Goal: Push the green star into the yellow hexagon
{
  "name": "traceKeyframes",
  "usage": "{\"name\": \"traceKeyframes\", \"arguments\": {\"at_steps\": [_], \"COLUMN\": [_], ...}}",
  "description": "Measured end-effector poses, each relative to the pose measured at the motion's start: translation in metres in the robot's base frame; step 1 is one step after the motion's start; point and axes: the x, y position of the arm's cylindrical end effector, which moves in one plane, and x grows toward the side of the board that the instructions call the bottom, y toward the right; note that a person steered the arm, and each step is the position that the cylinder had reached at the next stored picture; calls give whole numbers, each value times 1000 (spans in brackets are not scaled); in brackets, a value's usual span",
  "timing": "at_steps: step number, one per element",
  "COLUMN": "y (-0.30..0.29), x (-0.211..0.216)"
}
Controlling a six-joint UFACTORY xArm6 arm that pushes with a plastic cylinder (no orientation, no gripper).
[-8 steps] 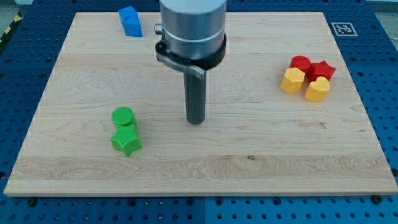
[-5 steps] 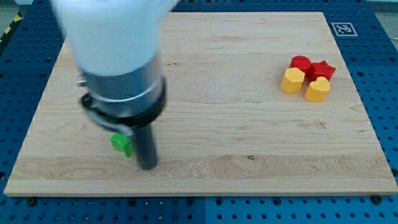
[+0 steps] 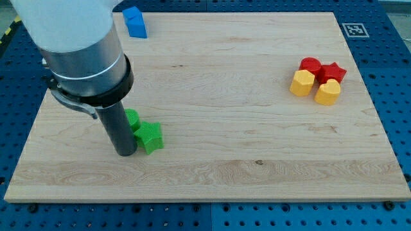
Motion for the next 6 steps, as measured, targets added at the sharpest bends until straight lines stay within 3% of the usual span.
{"name": "traceKeyframes", "arguments": {"at_steps": [3, 6], "y": [7, 54], "x": [-4, -44]}}
